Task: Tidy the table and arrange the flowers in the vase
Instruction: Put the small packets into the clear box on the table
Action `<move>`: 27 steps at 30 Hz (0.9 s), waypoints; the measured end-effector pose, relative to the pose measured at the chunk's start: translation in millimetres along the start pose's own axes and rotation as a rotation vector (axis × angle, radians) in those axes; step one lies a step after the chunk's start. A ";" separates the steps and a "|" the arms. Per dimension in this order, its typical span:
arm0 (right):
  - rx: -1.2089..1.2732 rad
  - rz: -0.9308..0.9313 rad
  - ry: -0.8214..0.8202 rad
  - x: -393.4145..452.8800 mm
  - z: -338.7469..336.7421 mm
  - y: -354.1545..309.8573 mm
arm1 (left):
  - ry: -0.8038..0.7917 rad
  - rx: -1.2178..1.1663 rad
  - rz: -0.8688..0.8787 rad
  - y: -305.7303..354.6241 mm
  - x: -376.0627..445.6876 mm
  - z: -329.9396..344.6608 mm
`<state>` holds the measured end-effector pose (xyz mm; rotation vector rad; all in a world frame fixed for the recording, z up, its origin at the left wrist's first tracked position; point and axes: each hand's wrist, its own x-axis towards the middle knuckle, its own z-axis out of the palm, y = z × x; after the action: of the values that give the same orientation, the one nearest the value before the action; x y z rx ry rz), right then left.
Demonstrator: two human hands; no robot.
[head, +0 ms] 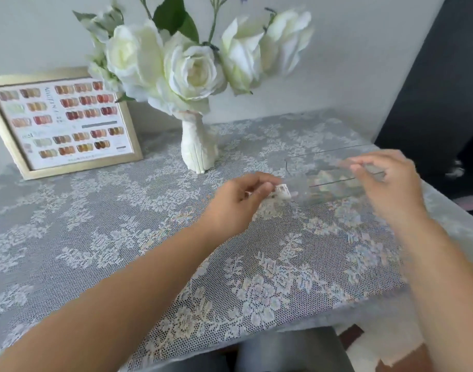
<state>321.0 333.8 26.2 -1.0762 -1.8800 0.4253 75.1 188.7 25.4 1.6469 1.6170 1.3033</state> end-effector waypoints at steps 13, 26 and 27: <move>-0.261 0.277 -0.237 34.1 -12.9 33.2 | 0.096 0.195 -0.036 11.4 90.8 73.4; -0.292 0.260 -0.136 30.2 -16.1 39.6 | 0.116 0.578 0.073 6.0 82.9 62.5; -0.282 0.247 -0.101 28.9 -17.1 37.3 | 0.128 0.565 0.073 5.1 79.6 56.6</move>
<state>348.0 376.1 26.4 -1.5094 -1.9424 0.3658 114.1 278.4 28.4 1.9856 2.1630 1.0569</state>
